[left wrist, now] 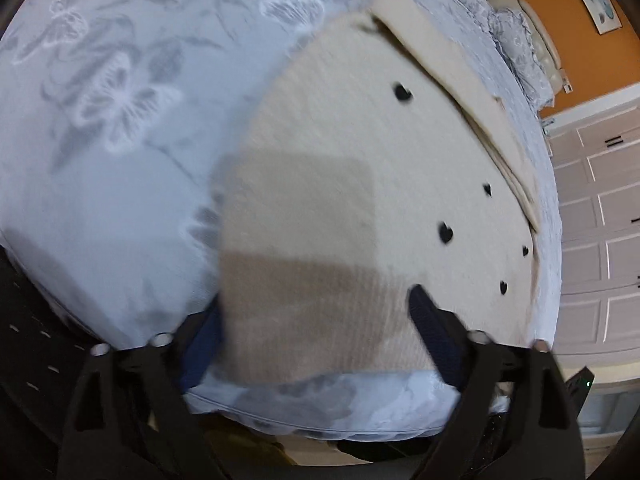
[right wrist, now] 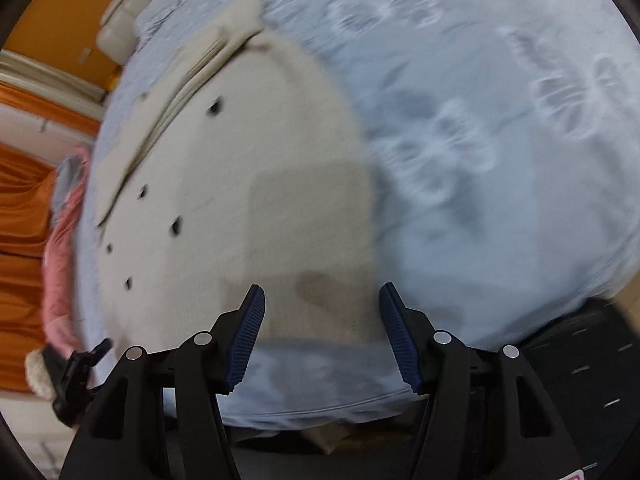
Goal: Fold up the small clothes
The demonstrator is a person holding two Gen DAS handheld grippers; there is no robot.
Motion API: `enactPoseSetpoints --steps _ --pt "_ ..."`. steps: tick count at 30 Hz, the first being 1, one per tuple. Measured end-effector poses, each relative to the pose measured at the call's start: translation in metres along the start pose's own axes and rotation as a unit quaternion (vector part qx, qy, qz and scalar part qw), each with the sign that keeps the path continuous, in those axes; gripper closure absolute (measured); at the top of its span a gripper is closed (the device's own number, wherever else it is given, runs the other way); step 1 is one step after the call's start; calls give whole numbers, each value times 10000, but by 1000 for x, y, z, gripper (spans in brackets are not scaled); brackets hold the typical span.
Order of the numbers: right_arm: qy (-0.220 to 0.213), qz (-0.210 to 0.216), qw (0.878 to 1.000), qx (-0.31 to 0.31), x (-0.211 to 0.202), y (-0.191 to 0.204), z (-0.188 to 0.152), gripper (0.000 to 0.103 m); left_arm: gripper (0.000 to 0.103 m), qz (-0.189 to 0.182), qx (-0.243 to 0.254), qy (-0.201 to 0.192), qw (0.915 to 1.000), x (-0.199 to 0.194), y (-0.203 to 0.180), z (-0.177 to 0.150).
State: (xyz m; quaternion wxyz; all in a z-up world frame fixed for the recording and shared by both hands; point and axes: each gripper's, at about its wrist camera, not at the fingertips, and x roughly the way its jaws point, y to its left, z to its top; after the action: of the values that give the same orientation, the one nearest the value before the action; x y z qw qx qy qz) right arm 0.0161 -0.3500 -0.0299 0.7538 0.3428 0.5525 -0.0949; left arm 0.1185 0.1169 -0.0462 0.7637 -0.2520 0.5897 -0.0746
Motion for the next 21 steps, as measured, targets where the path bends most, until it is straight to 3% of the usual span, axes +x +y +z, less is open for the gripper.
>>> enactPoseSetpoints --steps 3,5,6,7,8,11,15,21 --pt "-111 -95 9996 -255 14 23 2 39 10 239 -17 -127 9996 6 -8 2" --pt "-229 -22 9992 -315 16 32 9 54 26 248 -121 -191 9994 4 -9 8" --pt "-232 7 9993 -291 16 36 14 79 51 196 -128 -200 9995 2 -9 12" --pt "-222 56 9994 -276 15 37 17 89 78 80 -130 -112 9998 2 -9 15" --pt "-289 142 9992 -237 6 36 13 89 90 -71 -226 48 9997 0 -7 20" --pt "-770 272 9955 -490 -28 50 10 92 95 -230 -272 -70 9993 -22 -8 24" --pt "-1227 239 9879 -914 -71 62 -5 94 96 -278 265 -432 9983 -68 -21 16" --pt "-1153 122 9852 -1260 -99 48 -43 95 96 -308 567 -397 9971 -104 -17 -14"
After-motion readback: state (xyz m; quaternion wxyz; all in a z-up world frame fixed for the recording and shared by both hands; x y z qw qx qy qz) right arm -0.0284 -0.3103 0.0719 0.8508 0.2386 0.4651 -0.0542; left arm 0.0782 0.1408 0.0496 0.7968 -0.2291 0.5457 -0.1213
